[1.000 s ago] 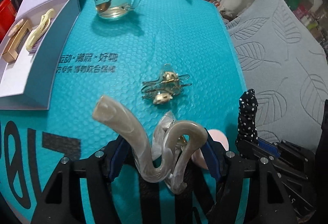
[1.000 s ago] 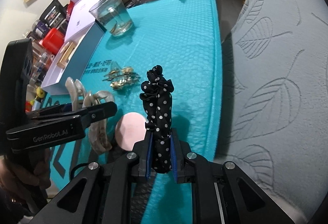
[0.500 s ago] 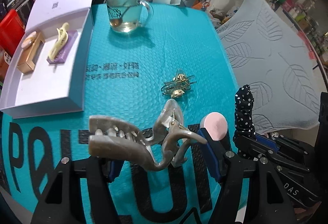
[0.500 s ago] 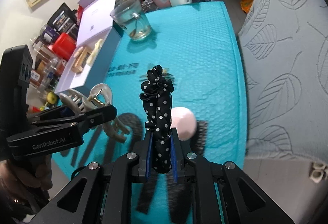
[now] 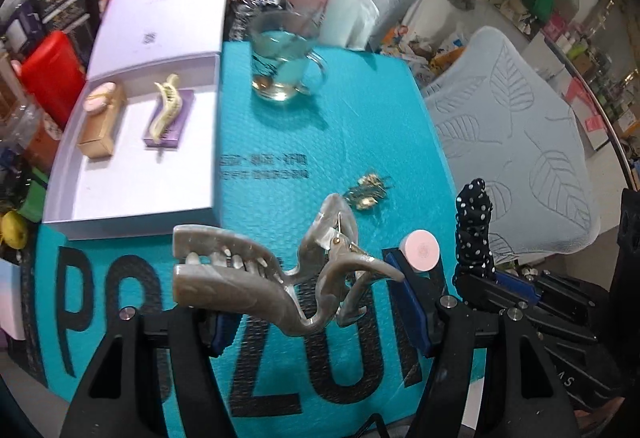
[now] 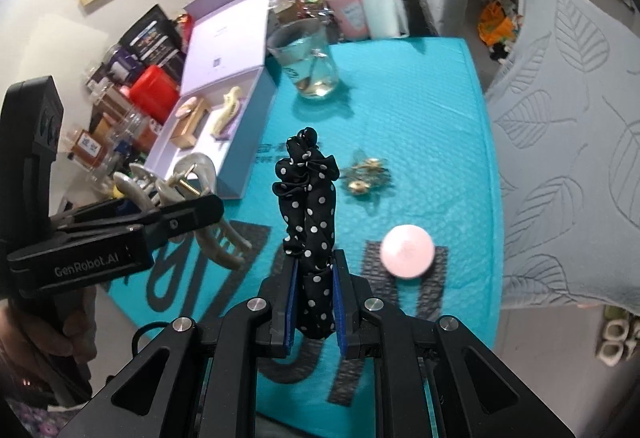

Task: Organize rigid objects
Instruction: 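Carry the beige claw clip and scrunchie over the white gift box, then lower both items into the box and open both tools, then move both tools away from the box toward the gold clip and pink compact, then grasp the pink round compact with the right tool while the left tool grasps the gold clip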

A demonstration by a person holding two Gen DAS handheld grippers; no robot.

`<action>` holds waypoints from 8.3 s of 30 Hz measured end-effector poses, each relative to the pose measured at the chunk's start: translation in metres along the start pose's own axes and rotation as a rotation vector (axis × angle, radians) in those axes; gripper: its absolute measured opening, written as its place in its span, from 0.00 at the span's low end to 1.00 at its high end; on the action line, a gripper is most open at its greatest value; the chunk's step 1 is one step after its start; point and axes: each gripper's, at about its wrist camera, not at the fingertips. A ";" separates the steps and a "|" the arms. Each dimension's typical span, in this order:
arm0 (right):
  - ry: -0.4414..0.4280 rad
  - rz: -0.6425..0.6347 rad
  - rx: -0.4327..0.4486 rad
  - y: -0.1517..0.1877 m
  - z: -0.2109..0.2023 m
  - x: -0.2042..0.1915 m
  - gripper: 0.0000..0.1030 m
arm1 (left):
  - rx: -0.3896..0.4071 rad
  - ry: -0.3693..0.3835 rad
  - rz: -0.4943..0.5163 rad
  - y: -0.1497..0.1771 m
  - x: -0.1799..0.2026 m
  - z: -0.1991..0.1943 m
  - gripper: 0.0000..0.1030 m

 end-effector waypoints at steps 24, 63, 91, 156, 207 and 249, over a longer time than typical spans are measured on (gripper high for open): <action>-0.103 -0.141 -0.037 -0.027 0.044 -0.137 0.15 | 0.084 -0.073 -0.084 -0.001 -0.119 -0.073 0.64; -0.005 -0.136 -0.085 -0.115 0.157 -0.199 0.15 | -0.012 0.014 -0.014 -0.080 -0.239 -0.001 0.64; 0.030 -0.086 -0.219 -0.116 0.240 -0.170 0.16 | -0.171 -0.018 0.048 -0.091 -0.249 0.084 0.64; 0.167 -0.039 0.082 -0.064 0.042 -0.139 0.55 | 0.053 -0.079 0.139 -0.076 -0.140 -0.034 0.80; 0.260 0.248 0.054 0.039 0.003 0.046 0.56 | -0.075 0.039 0.369 -0.030 0.067 0.072 0.81; 0.303 0.160 0.086 0.008 0.093 0.099 0.50 | -0.090 0.125 0.494 -0.059 0.075 0.189 0.78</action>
Point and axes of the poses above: each gripper's, at about its wrist camera, not at the fingertips, and z roughly the way its jaws point, x to its right, y to its underside, and after that the axes turned 2 degrees about z, right-handed
